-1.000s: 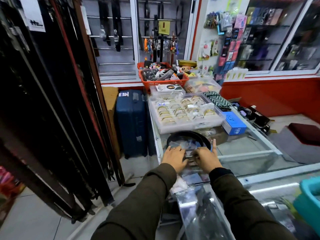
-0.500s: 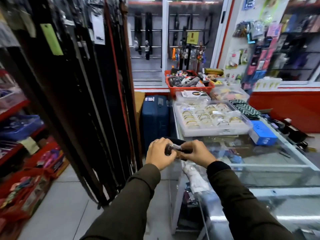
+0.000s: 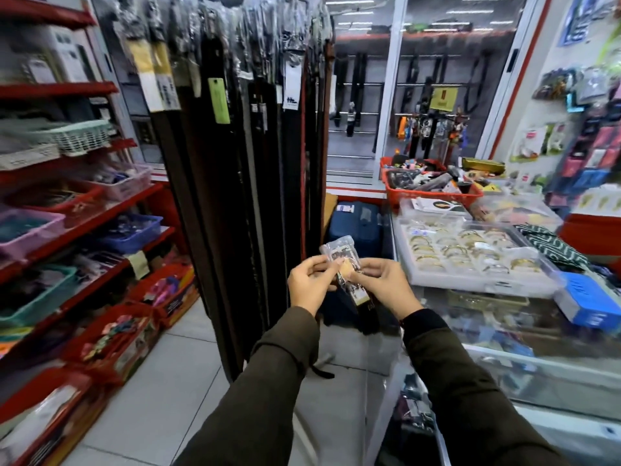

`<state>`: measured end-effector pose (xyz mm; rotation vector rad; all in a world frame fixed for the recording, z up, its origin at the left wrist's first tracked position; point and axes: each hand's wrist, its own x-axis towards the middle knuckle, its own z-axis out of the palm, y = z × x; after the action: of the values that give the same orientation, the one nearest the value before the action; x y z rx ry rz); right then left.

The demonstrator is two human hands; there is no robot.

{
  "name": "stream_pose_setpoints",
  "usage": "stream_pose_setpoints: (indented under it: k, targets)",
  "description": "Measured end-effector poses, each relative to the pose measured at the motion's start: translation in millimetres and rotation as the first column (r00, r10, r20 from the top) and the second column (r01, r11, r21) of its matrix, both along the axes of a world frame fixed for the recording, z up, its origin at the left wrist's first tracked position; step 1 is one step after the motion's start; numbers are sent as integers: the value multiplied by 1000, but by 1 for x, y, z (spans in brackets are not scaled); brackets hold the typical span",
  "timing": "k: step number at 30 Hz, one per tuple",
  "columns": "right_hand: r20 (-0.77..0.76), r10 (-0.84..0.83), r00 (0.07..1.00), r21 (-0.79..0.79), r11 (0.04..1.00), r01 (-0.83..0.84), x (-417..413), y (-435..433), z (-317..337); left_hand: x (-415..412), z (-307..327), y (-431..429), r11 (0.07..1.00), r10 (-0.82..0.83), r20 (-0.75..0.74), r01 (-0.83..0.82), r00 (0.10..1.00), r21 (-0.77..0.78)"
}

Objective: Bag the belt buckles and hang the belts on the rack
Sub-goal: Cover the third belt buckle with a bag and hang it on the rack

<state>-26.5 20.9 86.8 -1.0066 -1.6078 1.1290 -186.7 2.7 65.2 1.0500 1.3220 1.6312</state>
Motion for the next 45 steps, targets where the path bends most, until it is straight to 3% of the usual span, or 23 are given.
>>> stream_pose_setpoints:
  k: [8, 12, 15, 19, 28, 37, 45]
  targets:
    - [16, 4, 1000, 53, 999, -5, -15, -4, 19, -21, 47, 6, 988, 59, -82, -47, 995, 148]
    - [-81, 73, 994, 47, 996, -70, -25, 1, 42, -32, 84, 4, 966, 113, -53, -97, 992, 238]
    - [-117, 33, 993, 129, 992, -18, -40, 8, 70, -41, 110, 6, 960, 78, 29, -83, 997, 267]
    - [-233, -4, 972, 204, 978, 53, -57, 20, 113, -47, 139, 7, 961, 16, -5, -14, 1000, 277]
    - [-382, 15, 924, 302, 947, 110, -68, 36, 195, -47, 213, 16, 911, -92, 116, 36, 989, 412]
    - [-453, 91, 887, 361, 928, 90, -73, 55, 258, -41, 286, 33, 855, -147, 153, 48, 977, 516]
    - [-420, 29, 907, 399, 904, 156, -76, 76, 288, -39, 319, 47, 868, -95, 164, 1, 982, 497]
